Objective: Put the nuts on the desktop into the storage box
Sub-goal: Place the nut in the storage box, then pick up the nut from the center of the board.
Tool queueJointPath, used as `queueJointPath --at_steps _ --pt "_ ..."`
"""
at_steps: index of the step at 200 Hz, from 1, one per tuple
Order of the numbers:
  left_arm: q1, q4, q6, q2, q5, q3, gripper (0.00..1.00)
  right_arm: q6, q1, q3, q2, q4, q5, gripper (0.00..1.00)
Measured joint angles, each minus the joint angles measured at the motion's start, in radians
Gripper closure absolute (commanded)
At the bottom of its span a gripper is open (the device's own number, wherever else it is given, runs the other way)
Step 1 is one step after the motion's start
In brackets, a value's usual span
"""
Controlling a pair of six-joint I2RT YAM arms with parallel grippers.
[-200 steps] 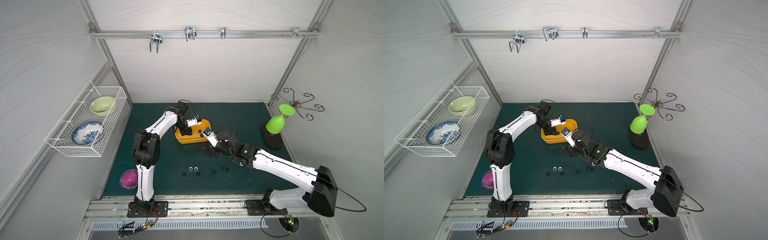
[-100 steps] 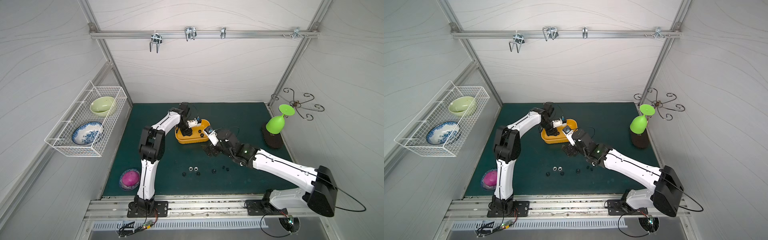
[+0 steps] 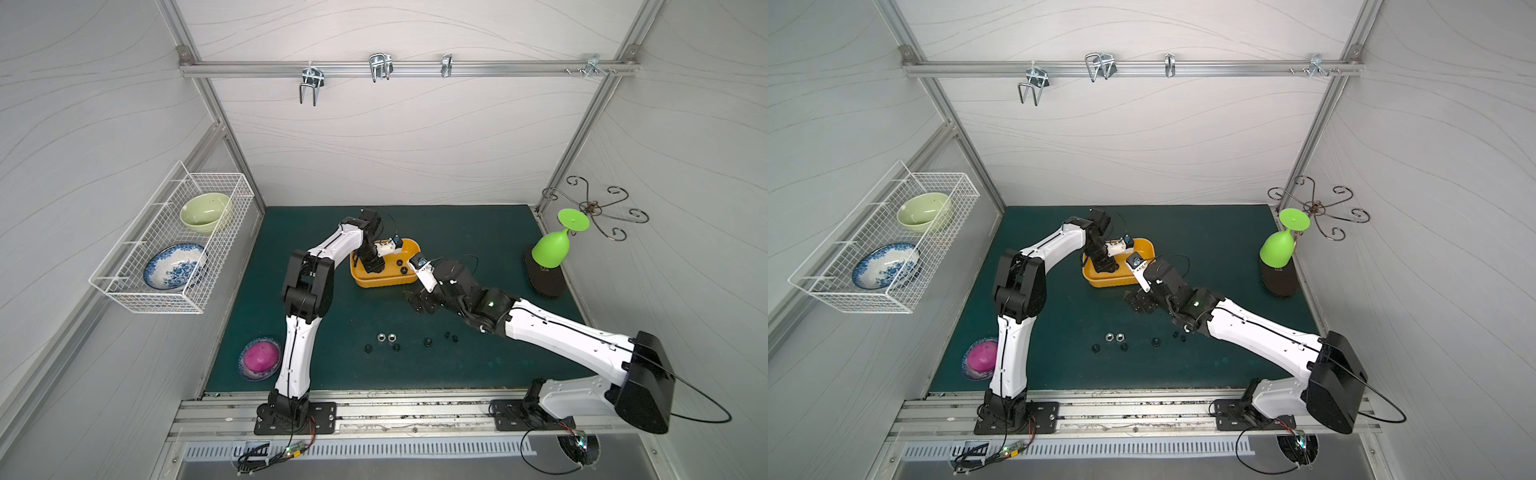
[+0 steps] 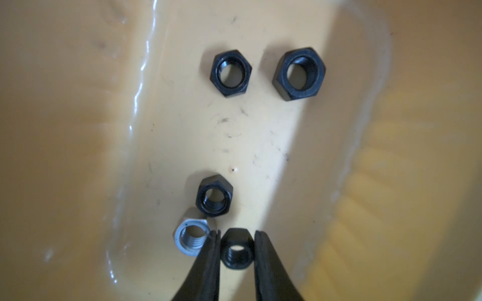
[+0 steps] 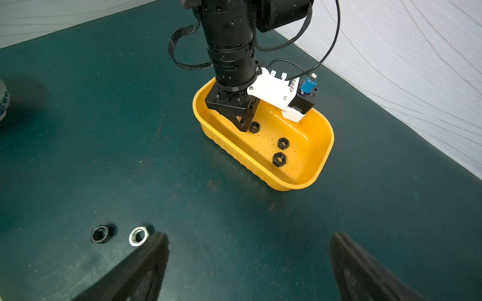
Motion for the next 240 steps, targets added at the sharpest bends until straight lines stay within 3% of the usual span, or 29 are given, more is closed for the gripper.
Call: queueJointPath --at_steps 37,116,139,175,205,240 --pt "0.000 0.001 -0.008 0.001 -0.002 0.005 0.57 0.001 0.000 -0.003 -0.007 -0.001 0.006 0.01" --pt "0.000 0.007 -0.021 -0.011 -0.002 0.013 0.51 0.051 -0.005 -0.003 -0.014 -0.040 0.053 0.01" --pt "0.000 0.006 -0.040 -0.063 0.009 0.012 0.47 0.153 -0.028 0.002 -0.023 -0.111 0.089 0.01" --pt "0.000 0.008 -0.074 -0.235 0.047 0.008 0.44 0.451 -0.134 0.089 -0.027 -0.356 0.119 0.01" --pt "0.000 0.012 -0.111 -0.367 0.084 0.003 0.42 0.629 -0.219 0.131 -0.028 -0.512 0.077 0.01" --pt "0.000 0.015 -0.158 -0.480 0.159 -0.079 0.39 0.723 -0.246 0.121 -0.032 -0.632 -0.003 0.01"
